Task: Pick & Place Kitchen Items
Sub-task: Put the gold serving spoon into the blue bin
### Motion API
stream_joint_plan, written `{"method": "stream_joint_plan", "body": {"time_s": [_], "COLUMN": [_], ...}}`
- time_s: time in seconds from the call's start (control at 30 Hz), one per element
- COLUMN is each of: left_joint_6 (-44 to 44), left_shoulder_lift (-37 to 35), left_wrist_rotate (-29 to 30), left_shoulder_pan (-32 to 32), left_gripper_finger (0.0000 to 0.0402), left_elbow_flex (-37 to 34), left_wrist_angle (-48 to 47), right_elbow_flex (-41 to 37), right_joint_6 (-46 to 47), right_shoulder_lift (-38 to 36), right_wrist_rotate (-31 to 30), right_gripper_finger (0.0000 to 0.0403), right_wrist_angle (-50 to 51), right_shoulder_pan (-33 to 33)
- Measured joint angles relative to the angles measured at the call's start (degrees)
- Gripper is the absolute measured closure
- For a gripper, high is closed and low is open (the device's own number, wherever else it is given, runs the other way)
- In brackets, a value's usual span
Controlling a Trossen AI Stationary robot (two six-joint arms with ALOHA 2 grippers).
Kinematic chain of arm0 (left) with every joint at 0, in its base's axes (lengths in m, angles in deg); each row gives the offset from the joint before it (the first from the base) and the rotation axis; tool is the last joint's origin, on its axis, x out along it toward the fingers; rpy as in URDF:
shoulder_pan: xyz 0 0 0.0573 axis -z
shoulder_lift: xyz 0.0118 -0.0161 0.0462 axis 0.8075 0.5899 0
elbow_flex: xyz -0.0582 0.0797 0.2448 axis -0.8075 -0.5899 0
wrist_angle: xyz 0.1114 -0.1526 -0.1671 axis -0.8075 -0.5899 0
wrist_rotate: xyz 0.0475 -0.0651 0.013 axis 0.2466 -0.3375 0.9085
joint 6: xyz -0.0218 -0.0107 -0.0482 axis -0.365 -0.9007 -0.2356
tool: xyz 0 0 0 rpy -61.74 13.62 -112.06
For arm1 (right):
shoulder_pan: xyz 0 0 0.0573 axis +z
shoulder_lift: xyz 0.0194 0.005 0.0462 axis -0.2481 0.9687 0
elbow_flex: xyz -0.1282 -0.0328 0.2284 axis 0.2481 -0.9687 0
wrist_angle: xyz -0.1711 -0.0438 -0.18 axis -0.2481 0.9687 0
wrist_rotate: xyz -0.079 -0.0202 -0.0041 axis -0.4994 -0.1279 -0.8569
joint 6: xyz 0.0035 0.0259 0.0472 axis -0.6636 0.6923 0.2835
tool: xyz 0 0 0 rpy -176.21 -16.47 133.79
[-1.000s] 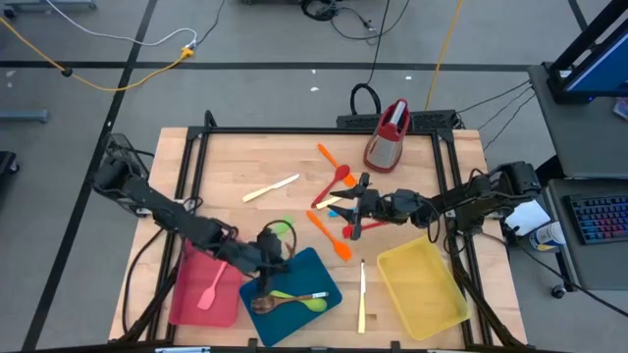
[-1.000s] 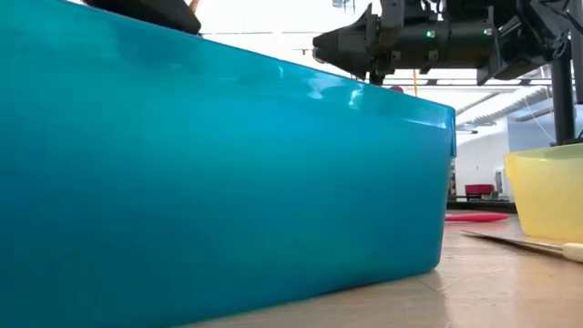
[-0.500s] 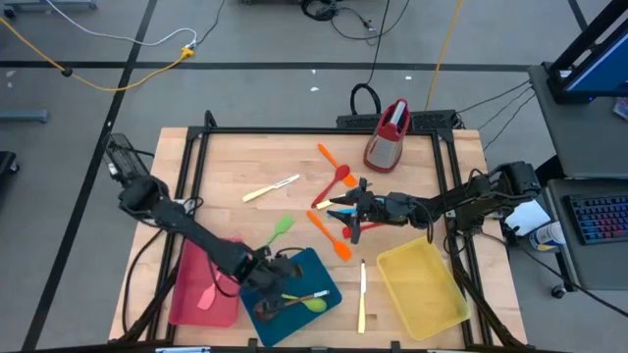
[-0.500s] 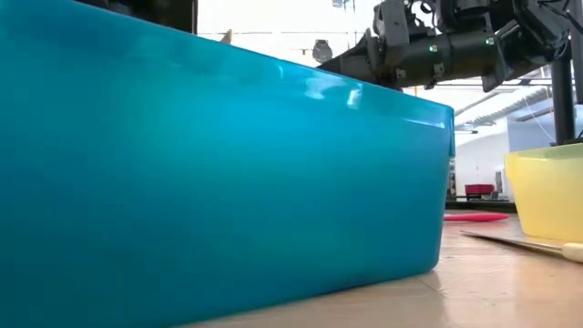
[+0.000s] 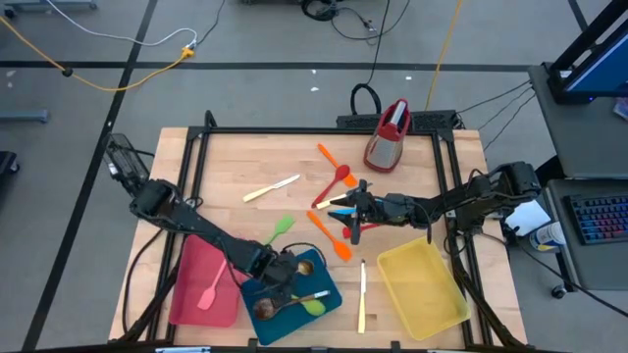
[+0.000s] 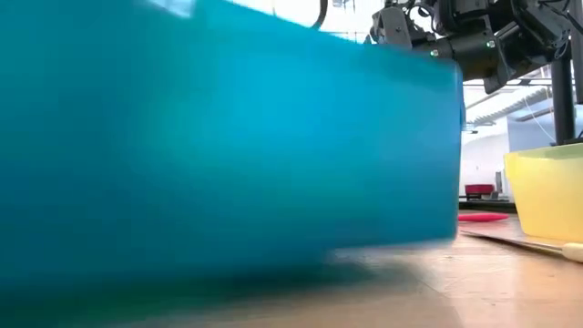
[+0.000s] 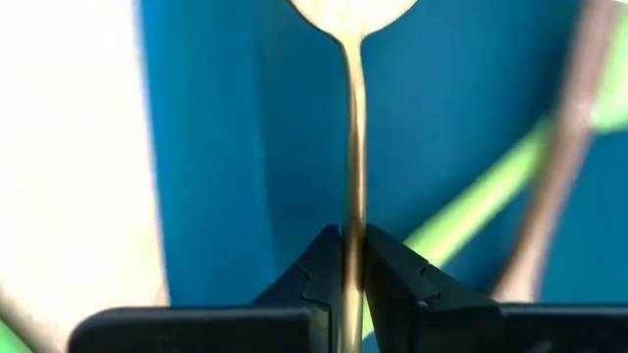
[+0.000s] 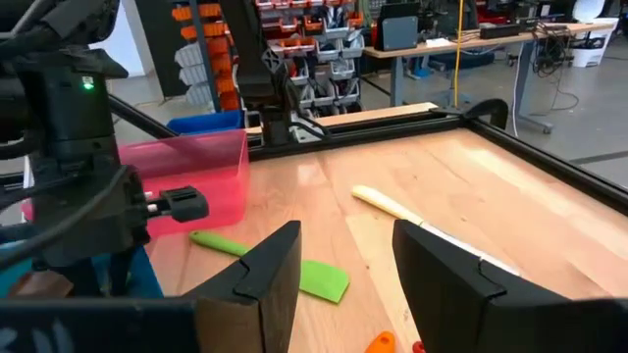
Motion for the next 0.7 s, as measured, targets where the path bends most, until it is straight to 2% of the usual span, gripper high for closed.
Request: {"method": "stream_joint_plan", "body": {"time_s": [0.7], "left_joint_6": [-2.1], "left_shoulder_lift": [0.2], "left_wrist_rotate": [-0.2], "left_shoulder_pan": [0.6], "left_gripper_finger": [0.0358], "left_elbow_flex": [-0.3], "left_wrist_angle": [2.2], "right_elbow_flex": [0.0], "right_joint_6": [0.0], "right_shoulder_lift": [0.0], "right_wrist_rotate": [0.0], "right_gripper_finger": [0.0248], "right_wrist_angle": [6.2], "right_shoulder_pan": [0.0]}}
